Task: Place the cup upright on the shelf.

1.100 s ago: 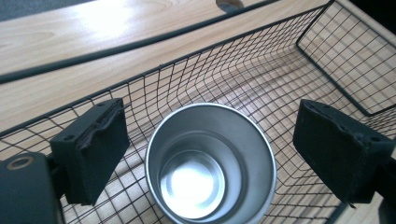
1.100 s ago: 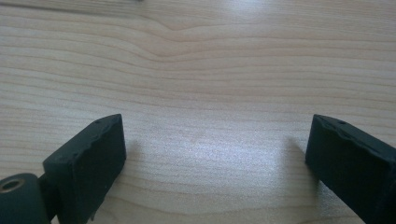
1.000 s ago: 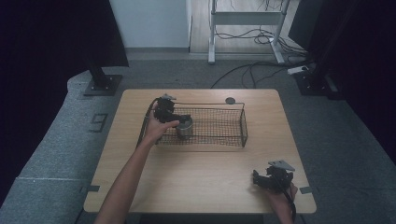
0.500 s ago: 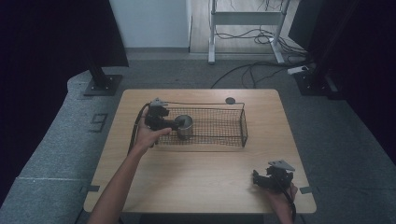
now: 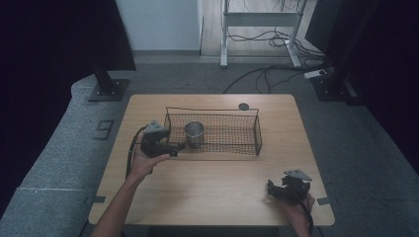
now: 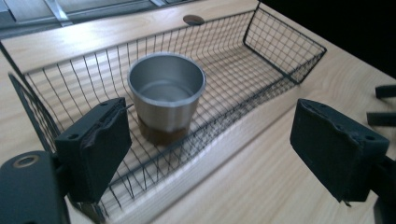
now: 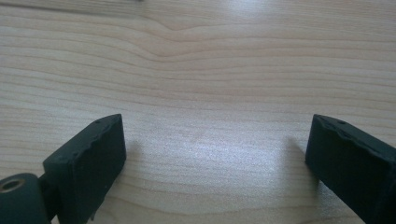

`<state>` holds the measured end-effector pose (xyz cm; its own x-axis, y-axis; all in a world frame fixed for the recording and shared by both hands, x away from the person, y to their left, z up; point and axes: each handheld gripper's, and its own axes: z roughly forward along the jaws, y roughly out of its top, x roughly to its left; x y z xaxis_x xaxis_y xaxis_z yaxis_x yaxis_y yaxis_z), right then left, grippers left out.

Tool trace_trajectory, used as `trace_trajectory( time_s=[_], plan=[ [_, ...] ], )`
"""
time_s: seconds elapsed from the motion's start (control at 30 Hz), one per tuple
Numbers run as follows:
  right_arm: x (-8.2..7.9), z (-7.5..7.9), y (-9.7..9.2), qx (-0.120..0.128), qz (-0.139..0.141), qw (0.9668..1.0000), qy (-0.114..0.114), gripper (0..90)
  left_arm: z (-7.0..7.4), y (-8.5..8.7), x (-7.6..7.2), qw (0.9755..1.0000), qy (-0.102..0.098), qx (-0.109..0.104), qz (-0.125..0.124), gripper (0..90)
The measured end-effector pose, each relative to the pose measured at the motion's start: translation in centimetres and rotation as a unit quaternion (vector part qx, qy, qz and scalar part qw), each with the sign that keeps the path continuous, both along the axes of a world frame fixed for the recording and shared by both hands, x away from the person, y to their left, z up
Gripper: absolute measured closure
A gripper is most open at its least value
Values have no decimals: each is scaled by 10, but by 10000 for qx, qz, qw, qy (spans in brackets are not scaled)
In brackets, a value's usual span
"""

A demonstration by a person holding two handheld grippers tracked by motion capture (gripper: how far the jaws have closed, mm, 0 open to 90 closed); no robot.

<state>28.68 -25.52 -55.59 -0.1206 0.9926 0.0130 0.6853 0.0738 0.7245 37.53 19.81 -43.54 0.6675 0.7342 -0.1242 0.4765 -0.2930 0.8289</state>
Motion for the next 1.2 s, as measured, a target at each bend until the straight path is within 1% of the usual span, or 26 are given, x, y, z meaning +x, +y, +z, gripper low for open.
trace_trajectory(
  time_s=[0.07,0.27,0.33,0.37,0.43,0.5,0.57,0.63,0.7,0.77,0.8,0.83,0.9,1.0,1.2],
  plan=[
    [0,0,0,0,0,10000,0,49,-7,2,-9,10000,-34,3,7,131],
    [0,0,0,0,0,10000,-1,49,-27,5,-35,9998,-45,143,-117,131],
    [0,0,0,-1,1,10000,-1,49,-33,8,-44,9998,-44,126,-151,132],
    [0,0,0,0,0,10000,-1,49,-36,9,-48,9998,-19,118,-172,136],
    [0,0,0,0,0,10000,-1,49,-43,11,-56,9997,-25,171,-177,136],
    [0,0,0,0,0,10000,-1,49,-50,14,-63,9996,61,186,-193,137],
    [0,0,0,-1,1,10000,-1,49,-57,16,-70,9997,108,164,-173,138],
    [0,0,0,-1,-2,10000,-3,50,-62,18,-76,9996,120,210,-128,138],
    [0,0,0,0,-4,10000,-3,50,-69,18,-80,9995,211,169,-155,141],
    [0,0,0,0,-4,10000,-2,51,-76,18,-83,9994,214,243,-125,140],
    [0,0,0,1,-4,10000,-2,51,-79,18,-83,9994,230,240,-114,141],
    [0,0,0,0,-4,10000,-2,51,-82,18,-82,9992,271,276,-124,142],
    [0,0,0,0,-4,10000,-3,51,-84,19,-82,9988,239,425,-71,142],
    [0,0,0,0,-3,10000,-2,51,-85,23,-82,9992,265,306,-31,145],
    [0,0,0,-1,9,10000,-6,51,-94,21,-82,9988,313,369,32,146]
  ],
)
